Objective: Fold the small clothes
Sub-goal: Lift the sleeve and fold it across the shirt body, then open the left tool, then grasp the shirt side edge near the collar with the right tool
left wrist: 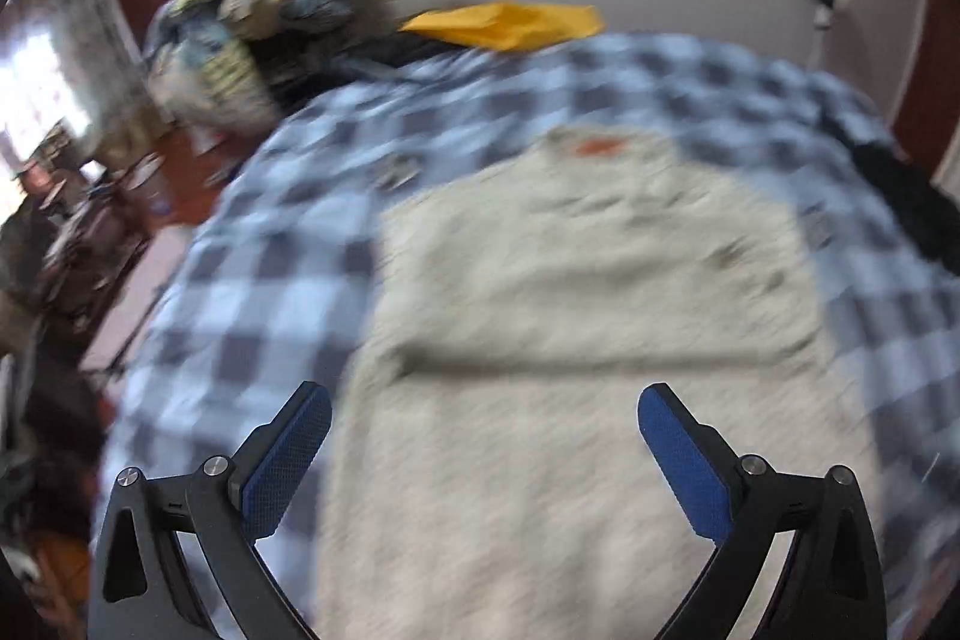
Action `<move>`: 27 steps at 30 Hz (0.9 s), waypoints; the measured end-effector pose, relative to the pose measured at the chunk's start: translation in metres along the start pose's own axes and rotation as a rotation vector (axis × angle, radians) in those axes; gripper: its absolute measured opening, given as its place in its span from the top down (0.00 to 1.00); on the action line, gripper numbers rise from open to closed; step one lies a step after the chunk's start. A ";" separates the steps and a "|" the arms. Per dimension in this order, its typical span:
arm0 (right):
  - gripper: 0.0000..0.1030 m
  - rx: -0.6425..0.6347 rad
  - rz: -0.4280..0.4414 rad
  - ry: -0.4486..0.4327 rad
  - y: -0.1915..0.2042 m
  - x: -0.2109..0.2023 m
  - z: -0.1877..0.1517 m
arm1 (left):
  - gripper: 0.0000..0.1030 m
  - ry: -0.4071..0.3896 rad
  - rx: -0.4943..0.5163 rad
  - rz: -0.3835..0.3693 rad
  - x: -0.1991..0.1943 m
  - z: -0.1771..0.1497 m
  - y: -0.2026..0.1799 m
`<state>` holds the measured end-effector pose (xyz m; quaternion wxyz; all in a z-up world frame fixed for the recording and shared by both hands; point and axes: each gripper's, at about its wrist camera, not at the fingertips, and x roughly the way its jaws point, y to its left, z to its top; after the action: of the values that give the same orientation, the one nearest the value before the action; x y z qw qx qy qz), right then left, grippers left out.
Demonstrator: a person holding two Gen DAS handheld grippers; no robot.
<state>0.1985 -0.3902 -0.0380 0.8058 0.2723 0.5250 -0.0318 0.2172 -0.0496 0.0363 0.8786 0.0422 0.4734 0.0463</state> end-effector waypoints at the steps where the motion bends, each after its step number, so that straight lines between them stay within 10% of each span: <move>1: 0.22 -0.005 0.021 0.013 0.001 0.002 0.000 | 0.00 0.002 -0.028 0.008 -0.003 -0.015 0.016; 9: 0.22 -0.097 0.109 0.057 0.046 0.027 0.067 | 0.00 0.033 -0.077 -0.057 0.010 -0.059 0.077; 17: 0.22 -0.073 -0.112 0.225 0.064 0.143 0.133 | 0.00 0.040 -0.164 -0.127 0.009 -0.055 0.105; 25: 0.22 -0.268 -0.299 0.338 0.086 0.192 0.120 | 0.00 0.068 -0.290 -0.158 0.019 -0.049 0.143; 27: 0.52 -0.302 -0.307 0.341 0.091 0.193 0.112 | 0.00 0.085 -0.330 -0.183 0.024 -0.051 0.149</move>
<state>0.4077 -0.3204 -0.1340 0.7230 0.0678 0.6869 -0.0287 0.1814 0.1027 0.0062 0.8533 -0.1477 0.4981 0.0452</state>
